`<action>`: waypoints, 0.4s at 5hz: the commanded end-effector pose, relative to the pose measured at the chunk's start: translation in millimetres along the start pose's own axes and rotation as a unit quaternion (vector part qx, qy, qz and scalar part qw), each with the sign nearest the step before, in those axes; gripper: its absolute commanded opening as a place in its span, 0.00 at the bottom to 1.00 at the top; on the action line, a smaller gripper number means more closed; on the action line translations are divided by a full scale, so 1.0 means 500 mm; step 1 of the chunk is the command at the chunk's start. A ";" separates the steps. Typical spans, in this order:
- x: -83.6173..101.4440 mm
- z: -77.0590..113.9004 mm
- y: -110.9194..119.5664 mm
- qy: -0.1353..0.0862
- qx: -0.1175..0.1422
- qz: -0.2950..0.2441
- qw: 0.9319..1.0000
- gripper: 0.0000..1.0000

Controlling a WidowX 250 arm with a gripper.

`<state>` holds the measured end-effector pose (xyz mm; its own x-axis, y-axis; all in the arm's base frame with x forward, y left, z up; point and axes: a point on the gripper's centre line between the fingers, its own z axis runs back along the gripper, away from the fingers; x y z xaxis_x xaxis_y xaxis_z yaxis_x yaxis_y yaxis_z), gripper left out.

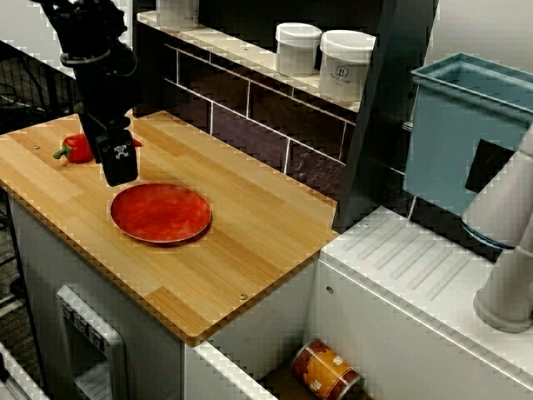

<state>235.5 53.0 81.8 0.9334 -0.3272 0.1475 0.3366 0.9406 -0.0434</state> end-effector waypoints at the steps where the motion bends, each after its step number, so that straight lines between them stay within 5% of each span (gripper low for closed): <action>1: -0.008 0.043 0.121 0.011 0.013 0.055 0.998 1.00; 2: -0.033 0.061 0.173 -0.012 0.030 0.099 0.995 1.00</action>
<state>246.6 130.8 95.4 0.9787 -0.1540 0.1357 0.1616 0.9857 -0.0469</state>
